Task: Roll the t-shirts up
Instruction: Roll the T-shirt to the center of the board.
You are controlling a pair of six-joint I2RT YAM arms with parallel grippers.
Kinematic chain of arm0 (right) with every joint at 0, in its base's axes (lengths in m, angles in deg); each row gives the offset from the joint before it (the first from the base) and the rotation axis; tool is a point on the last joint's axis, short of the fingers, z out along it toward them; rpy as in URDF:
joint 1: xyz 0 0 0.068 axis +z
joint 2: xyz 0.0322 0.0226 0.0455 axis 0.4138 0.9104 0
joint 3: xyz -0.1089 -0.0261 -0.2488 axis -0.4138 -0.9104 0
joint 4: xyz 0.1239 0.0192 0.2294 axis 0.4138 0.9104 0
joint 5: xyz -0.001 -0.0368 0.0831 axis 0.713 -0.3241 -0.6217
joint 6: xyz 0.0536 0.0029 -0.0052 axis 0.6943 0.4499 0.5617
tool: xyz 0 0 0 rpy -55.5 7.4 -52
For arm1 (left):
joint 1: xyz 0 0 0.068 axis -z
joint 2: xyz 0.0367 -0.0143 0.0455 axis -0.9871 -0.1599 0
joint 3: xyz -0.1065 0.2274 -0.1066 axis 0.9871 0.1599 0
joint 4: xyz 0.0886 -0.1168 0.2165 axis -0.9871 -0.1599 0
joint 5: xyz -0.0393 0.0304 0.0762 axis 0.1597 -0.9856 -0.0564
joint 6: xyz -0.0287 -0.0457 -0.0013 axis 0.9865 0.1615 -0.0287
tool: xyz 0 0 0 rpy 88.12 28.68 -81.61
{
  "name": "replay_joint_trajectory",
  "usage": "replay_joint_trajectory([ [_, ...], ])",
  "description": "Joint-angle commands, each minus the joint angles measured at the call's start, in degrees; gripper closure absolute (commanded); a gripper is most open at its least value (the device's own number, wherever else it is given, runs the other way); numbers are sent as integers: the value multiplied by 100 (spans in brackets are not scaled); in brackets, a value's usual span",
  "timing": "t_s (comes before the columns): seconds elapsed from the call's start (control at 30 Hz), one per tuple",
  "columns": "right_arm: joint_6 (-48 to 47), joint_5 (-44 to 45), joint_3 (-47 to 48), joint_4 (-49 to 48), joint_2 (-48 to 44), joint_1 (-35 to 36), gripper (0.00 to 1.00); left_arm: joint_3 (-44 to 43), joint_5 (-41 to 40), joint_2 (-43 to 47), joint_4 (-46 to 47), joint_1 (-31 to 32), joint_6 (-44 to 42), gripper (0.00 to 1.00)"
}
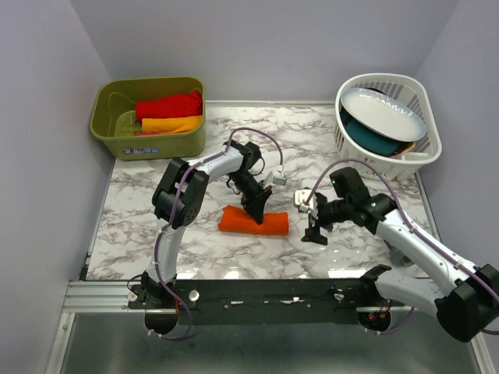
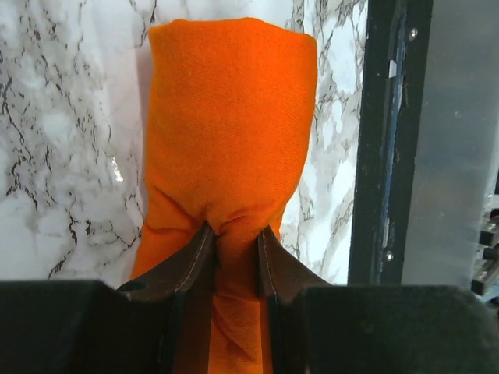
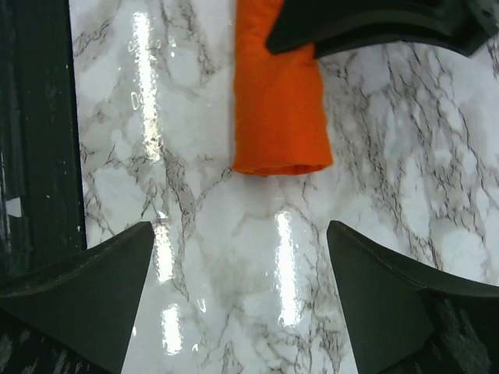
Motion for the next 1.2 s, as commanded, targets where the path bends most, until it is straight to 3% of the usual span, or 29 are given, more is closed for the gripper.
replay_joint_trajectory([
  [0.0,-307,771,-758,-1788,-386,753,0,-113,299,-226,-161,-124,249,87],
  [0.3,-298,1035,-1145,-2931,246,1492,0,-175,291,-323,-47,-229,470,86],
  [0.63,-518,1431,-1365,-3856,1029,1721,0,-52,352,-279,-91,-300,435,85],
  [0.83,-825,1510,-1286,-3883,1407,1782,0,-60,396,-332,-196,-396,373,83],
  [1.03,-948,1475,-778,-3497,1934,1791,16,-69,361,-279,-266,-475,286,78],
  [1.17,-993,1545,-339,-3075,2347,1800,36,45,343,-165,-214,-581,268,69],
])
